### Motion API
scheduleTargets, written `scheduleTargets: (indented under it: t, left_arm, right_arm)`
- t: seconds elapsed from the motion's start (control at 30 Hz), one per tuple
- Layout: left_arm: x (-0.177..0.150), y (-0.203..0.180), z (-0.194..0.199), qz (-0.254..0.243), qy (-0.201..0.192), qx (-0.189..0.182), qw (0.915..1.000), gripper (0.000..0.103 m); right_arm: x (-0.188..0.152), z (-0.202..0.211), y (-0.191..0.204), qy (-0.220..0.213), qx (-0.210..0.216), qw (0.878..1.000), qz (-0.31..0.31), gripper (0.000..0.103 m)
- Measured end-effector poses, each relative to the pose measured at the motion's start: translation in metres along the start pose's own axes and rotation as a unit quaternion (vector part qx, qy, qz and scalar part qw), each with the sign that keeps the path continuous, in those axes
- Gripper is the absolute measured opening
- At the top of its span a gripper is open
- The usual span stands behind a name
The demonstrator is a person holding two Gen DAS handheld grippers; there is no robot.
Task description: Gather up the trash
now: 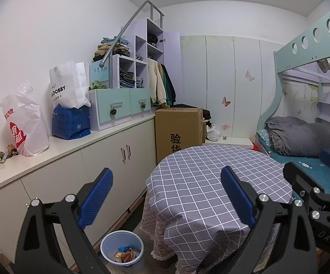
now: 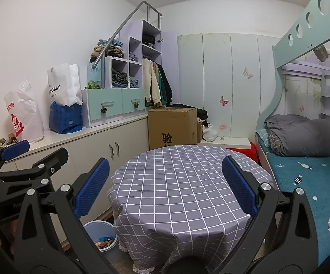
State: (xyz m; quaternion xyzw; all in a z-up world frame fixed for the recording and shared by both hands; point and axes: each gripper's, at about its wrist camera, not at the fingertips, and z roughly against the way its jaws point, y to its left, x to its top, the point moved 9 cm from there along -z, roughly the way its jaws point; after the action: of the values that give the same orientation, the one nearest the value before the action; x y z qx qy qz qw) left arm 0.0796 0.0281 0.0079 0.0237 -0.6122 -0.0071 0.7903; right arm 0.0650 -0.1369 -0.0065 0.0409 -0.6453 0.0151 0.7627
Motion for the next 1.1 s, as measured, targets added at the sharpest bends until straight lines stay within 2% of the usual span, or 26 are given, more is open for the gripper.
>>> scheduleTargets:
  t: [0.8,1.1]
  left_arm:
    - [-0.002,-0.012,-0.010,-0.001,0.001,-0.011,0.9999,0.093]
    - [-0.006,-0.024,-0.029,-0.010,0.004,-0.017,0.9998,0.093]
  right_arm:
    - [-0.007,-0.008,-0.006,0.013,-0.011,1.000,-0.003,0.097]
    - [-0.017,-0.022,-0.012,0.025,-0.013,0.999,-0.014,0.097]
